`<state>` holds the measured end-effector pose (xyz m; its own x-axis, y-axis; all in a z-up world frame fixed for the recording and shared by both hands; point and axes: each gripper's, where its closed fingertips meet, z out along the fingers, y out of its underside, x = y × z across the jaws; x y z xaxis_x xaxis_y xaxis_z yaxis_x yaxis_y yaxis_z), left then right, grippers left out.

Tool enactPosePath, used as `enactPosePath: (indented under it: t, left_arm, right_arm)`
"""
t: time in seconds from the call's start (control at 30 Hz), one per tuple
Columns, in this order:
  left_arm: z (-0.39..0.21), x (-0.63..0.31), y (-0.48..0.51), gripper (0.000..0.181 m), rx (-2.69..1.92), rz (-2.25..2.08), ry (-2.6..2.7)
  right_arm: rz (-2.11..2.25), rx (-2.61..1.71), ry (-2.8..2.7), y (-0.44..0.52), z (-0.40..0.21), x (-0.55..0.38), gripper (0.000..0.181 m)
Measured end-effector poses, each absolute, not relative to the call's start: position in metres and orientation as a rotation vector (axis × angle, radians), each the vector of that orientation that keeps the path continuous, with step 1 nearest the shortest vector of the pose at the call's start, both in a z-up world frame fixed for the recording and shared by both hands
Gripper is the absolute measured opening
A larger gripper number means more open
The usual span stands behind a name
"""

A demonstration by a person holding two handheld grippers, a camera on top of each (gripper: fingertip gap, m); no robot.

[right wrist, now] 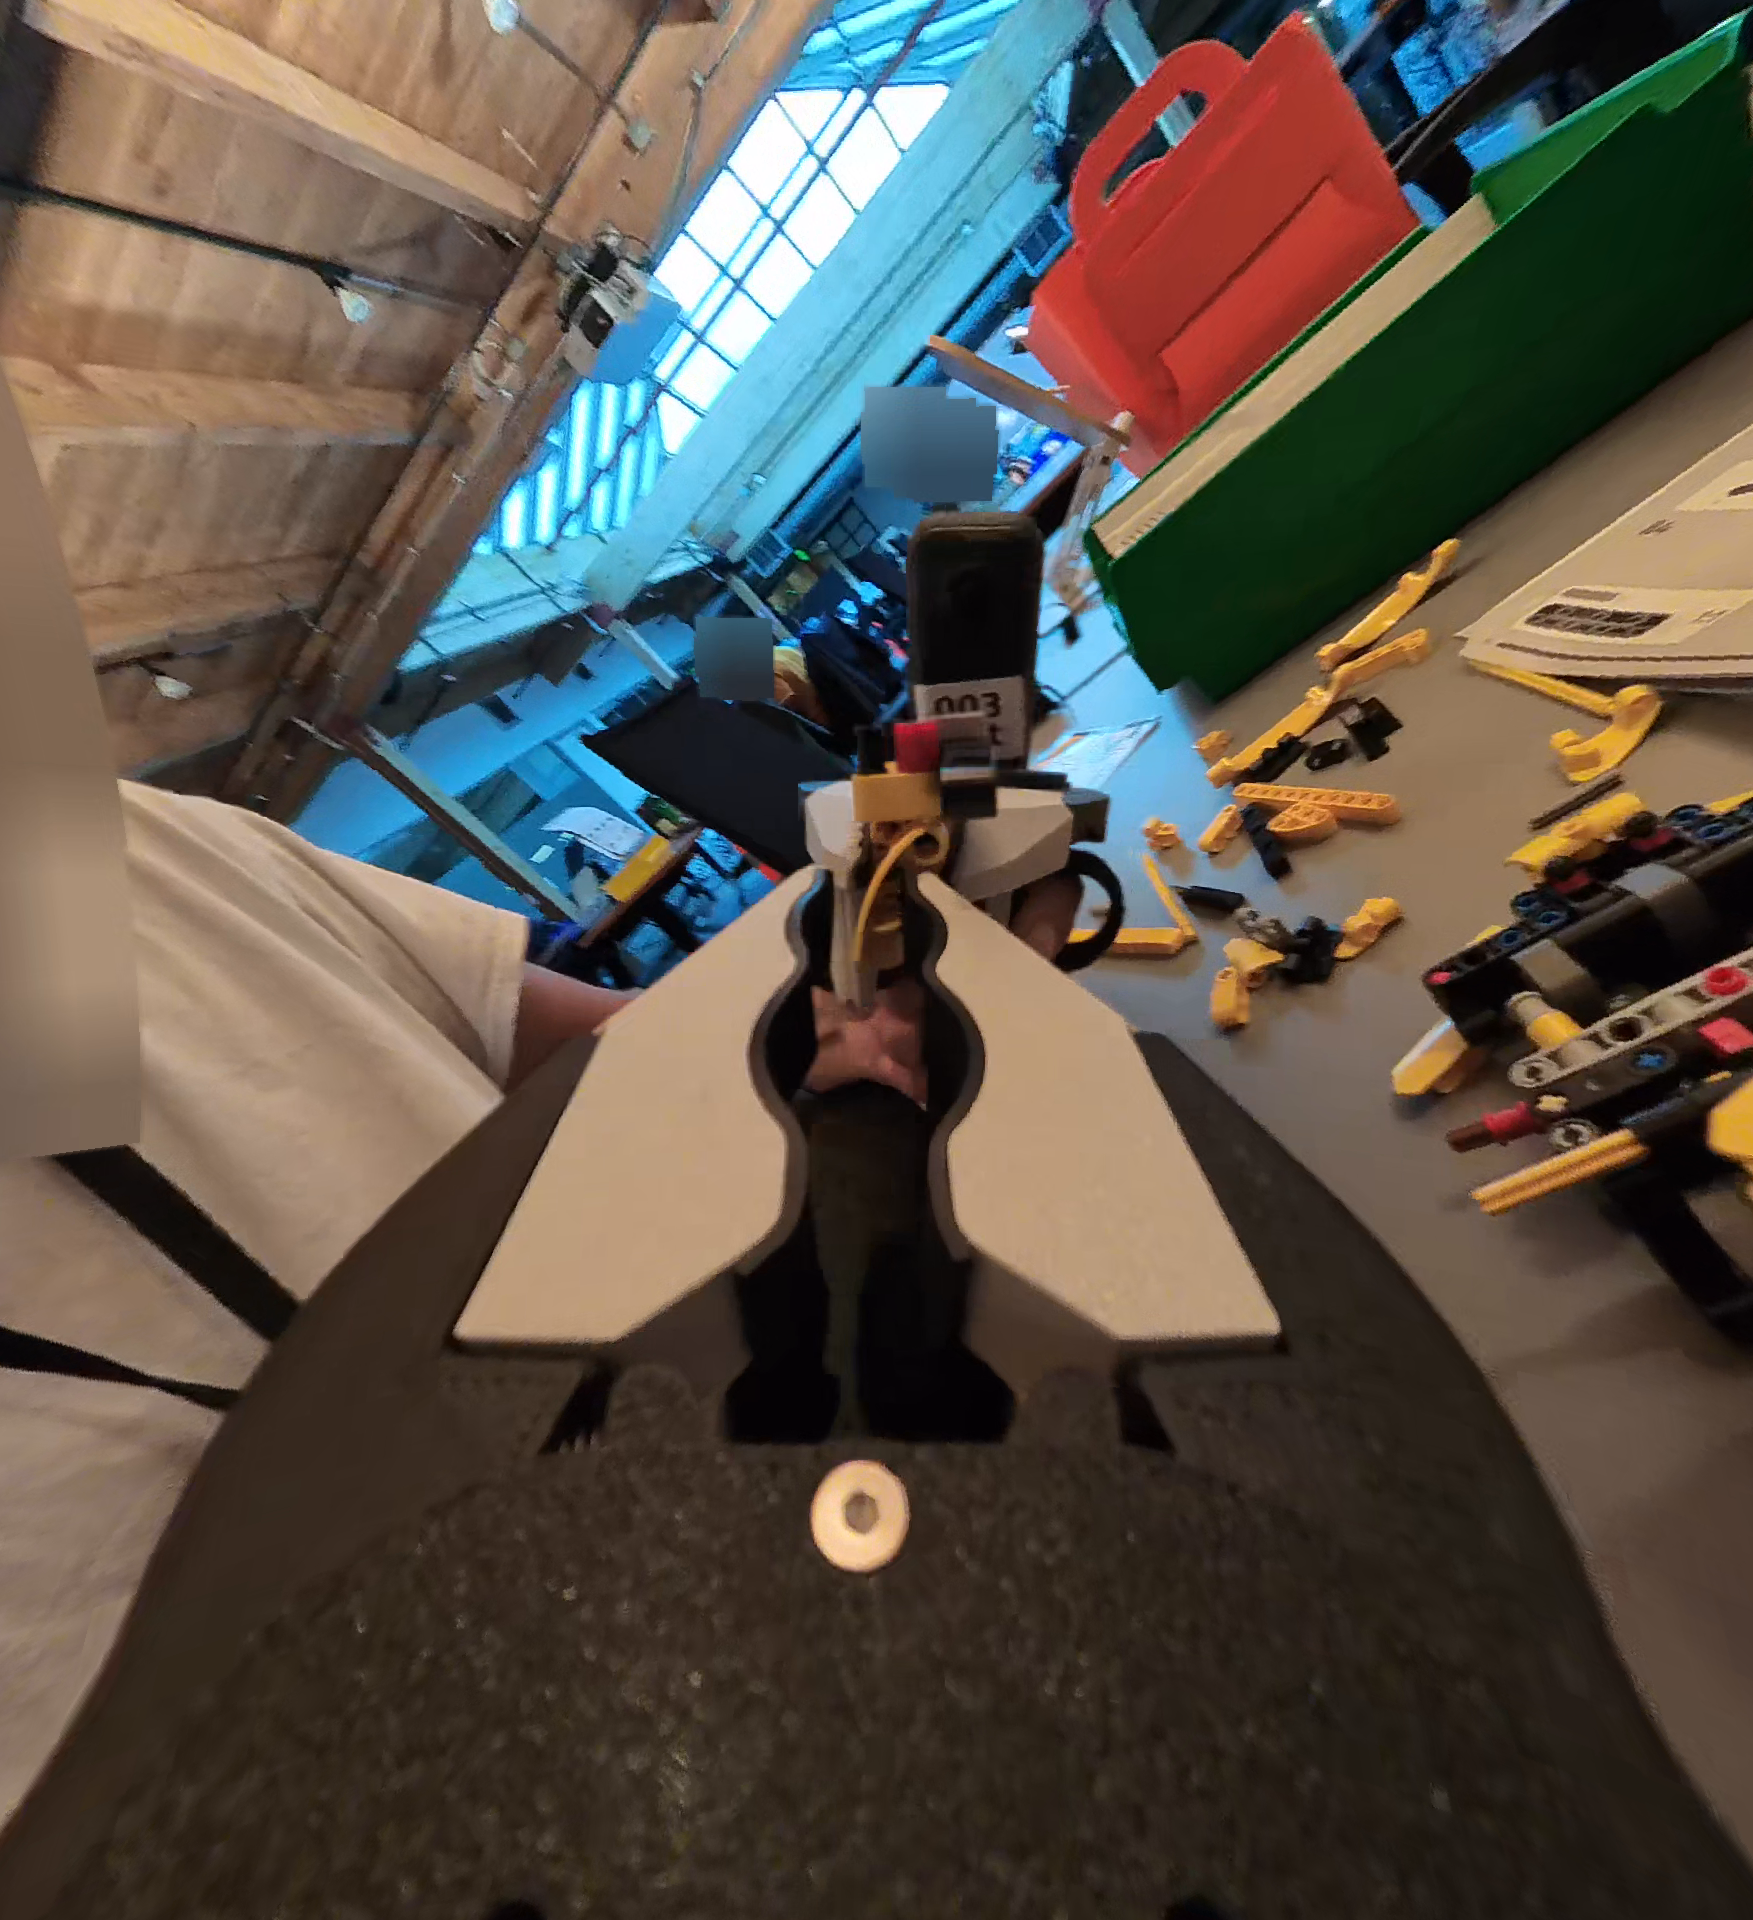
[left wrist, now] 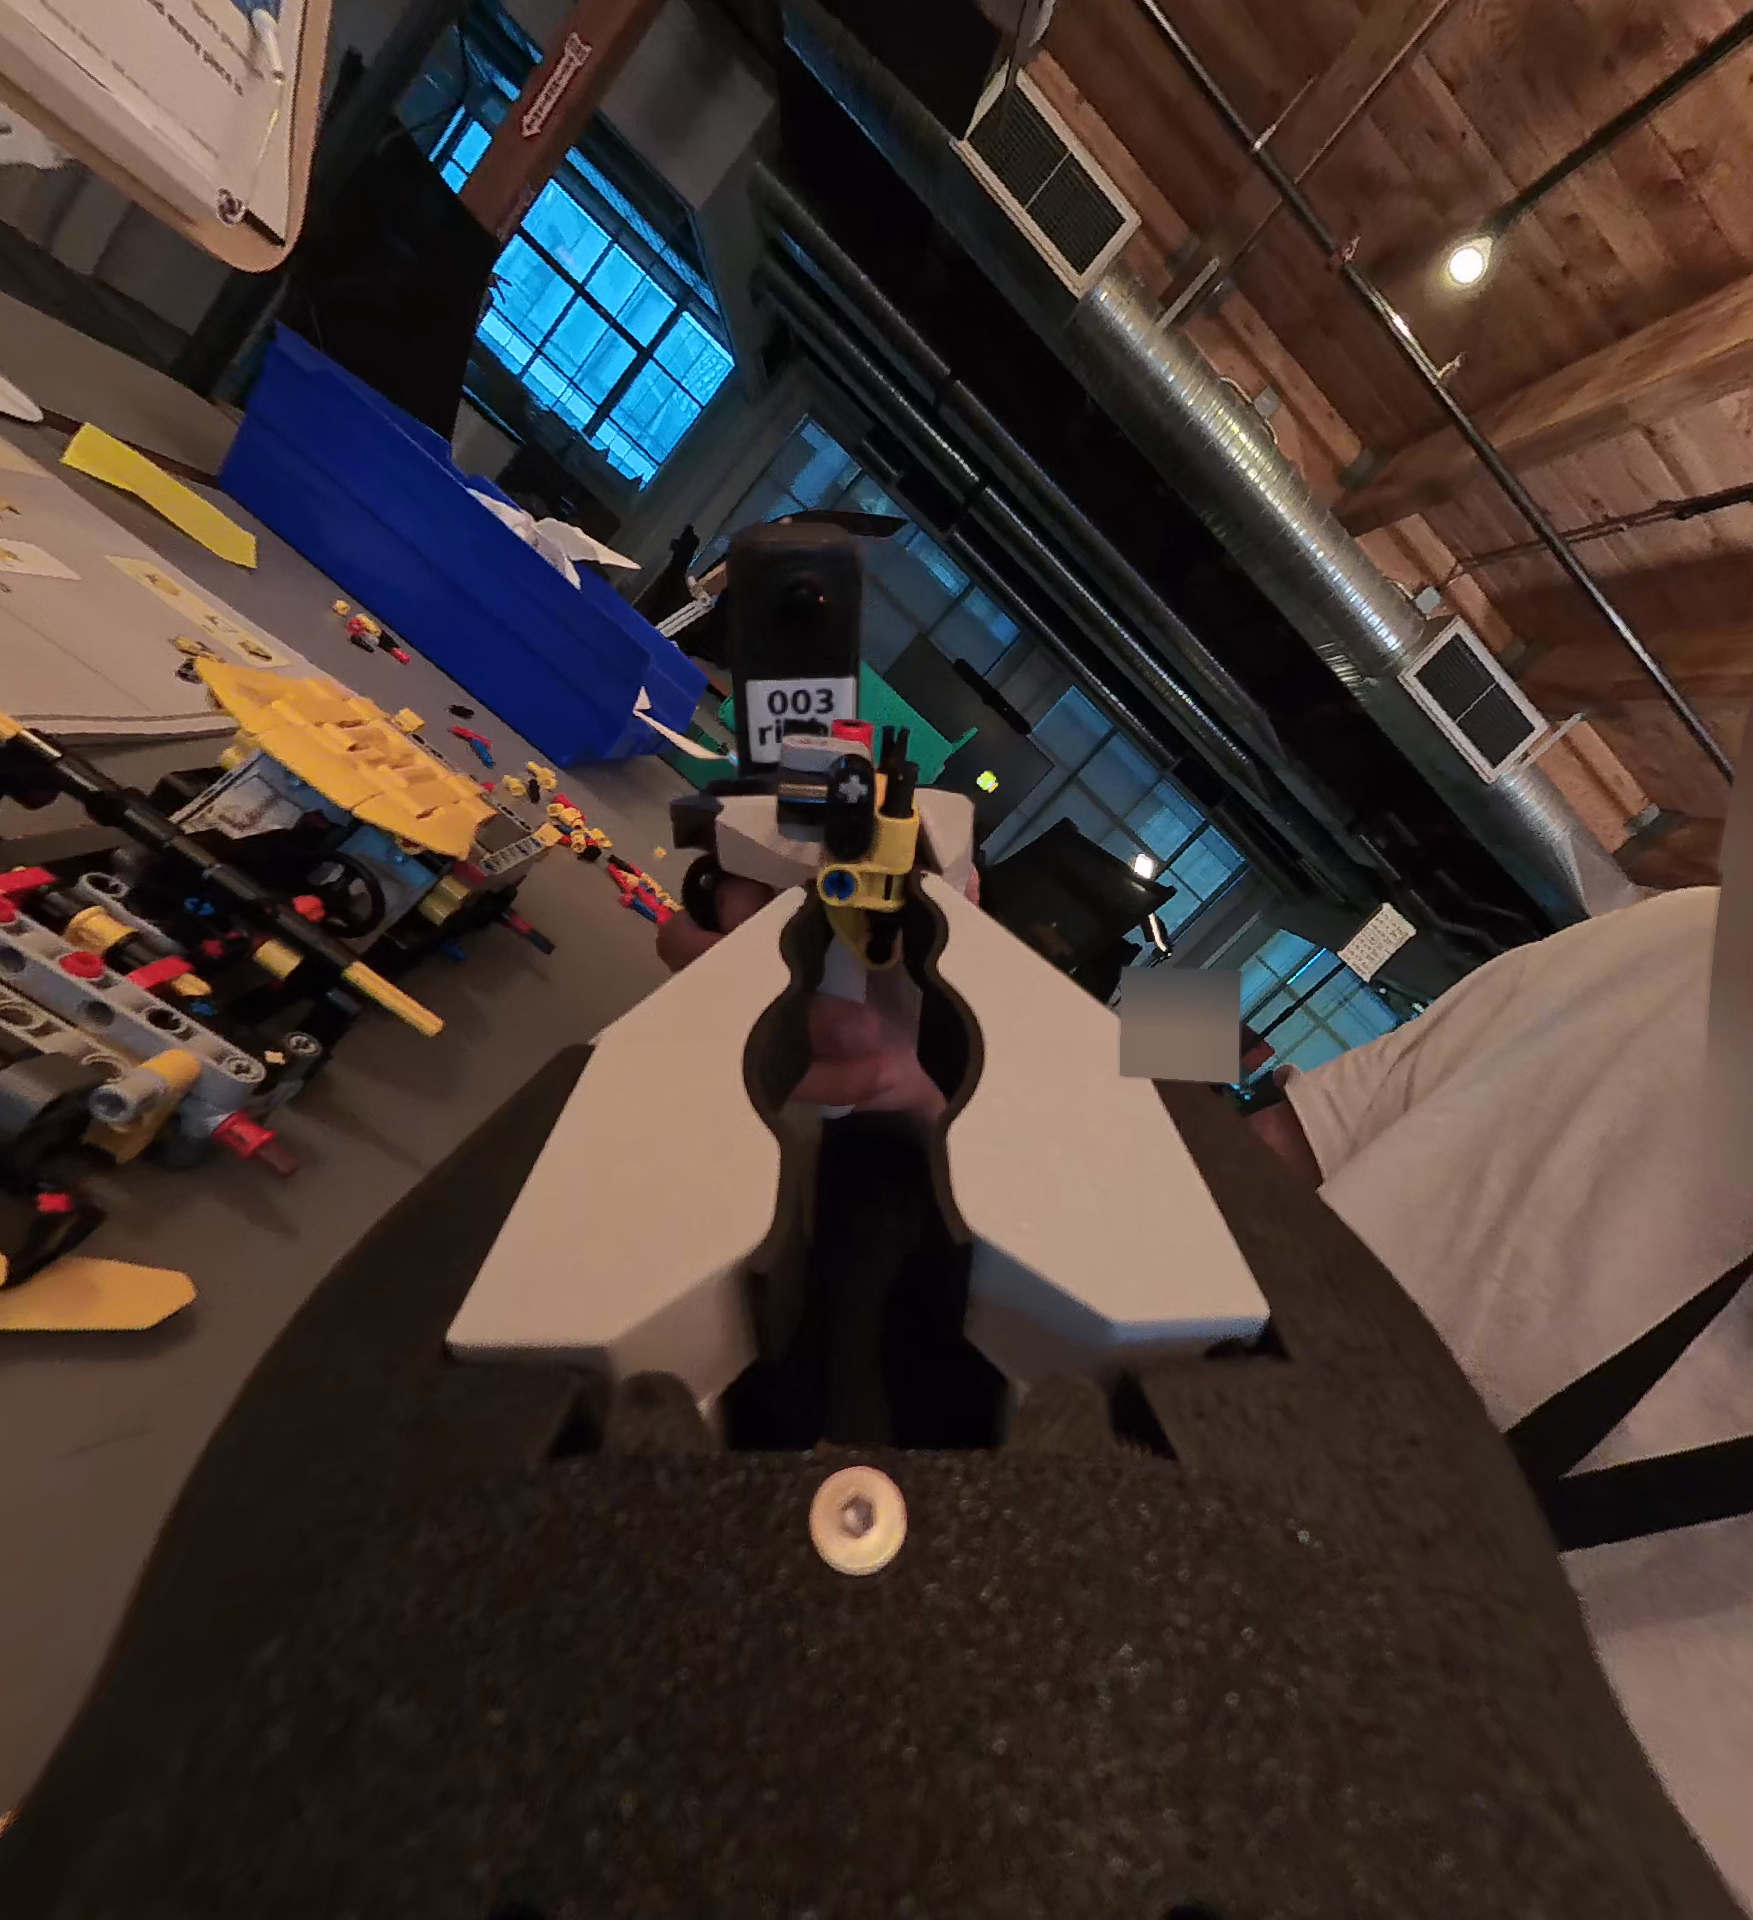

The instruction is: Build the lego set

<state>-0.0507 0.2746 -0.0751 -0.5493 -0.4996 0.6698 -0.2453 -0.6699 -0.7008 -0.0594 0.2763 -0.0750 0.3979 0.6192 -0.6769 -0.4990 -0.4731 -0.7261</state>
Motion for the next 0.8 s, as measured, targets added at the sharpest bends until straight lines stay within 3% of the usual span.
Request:
enactPosePath:
  t: [0.13, 0.37, 0.8]
  left_arm:
    - [-0.074, -0.052, 0.273, 0.014, -1.367, -2.310, 1.220]
    - [-0.073, -0.054, 0.268, 0.015, -1.289, -2.178, 1.295]
    - [-0.094, -0.055, 0.255, 0.014, -1.329, -2.085, 1.480]
  right_arm:
    - [1.464, -1.526, -0.066, 0.273, -0.069, -0.061, 0.016]
    - [1.666, -1.460, 0.040, 0.272, -0.071, -0.059, 0.007]
    - [1.534, -1.706, -0.073, 0.260, -0.095, -0.062, 0.000]
